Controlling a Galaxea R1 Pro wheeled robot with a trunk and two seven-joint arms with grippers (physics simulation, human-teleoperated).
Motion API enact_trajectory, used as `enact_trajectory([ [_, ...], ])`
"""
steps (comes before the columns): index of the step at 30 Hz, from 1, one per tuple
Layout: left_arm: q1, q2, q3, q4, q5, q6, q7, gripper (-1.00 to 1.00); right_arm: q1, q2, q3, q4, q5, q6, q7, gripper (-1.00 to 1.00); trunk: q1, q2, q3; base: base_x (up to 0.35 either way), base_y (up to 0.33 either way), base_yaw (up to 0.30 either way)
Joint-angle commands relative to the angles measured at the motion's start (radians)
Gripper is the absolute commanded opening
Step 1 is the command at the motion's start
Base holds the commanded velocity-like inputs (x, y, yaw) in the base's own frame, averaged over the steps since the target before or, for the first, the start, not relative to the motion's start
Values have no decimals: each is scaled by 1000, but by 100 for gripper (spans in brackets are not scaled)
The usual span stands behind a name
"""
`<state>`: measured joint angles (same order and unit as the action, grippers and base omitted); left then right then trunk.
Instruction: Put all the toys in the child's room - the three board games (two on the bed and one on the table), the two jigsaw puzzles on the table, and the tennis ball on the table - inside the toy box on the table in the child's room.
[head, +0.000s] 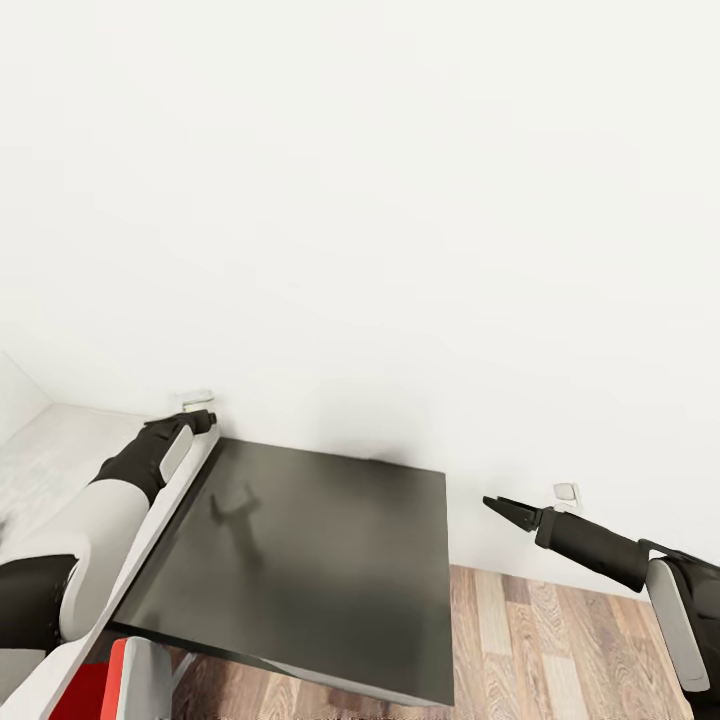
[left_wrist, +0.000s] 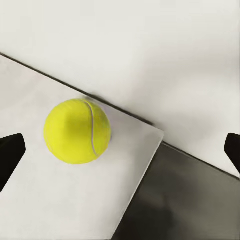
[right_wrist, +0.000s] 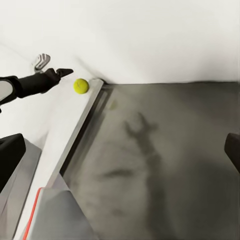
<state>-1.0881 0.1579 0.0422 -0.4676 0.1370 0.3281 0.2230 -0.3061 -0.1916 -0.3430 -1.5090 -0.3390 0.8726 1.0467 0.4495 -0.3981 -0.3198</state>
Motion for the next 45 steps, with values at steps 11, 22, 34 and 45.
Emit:
enact_trajectory([
  [11, -5, 1, -1, -2, -22, 2, 6, 100, -1, 1, -1, 0, -1, 5, 1, 100, 0, -2, -20, 0, 0, 0],
  [22, -6, 0, 0, -1, -33, -26, 6, 100, -1, 1, -1, 0, 0, 5, 1, 100, 0, -2, -38, 0, 0, 0],
  [34, -10, 2, -1, 0, -36, -29, 6, 100, -1, 2, -1, 0, 0, 5, 1, 100, 0, -2, -58, 0, 0, 0],
  [45, -25, 3, -1, 0, -37, -29, 6, 100, 1, -4, -5, -14, -9, 12, 33, 100, 0, -2, -76, 0, 0, 0],
])
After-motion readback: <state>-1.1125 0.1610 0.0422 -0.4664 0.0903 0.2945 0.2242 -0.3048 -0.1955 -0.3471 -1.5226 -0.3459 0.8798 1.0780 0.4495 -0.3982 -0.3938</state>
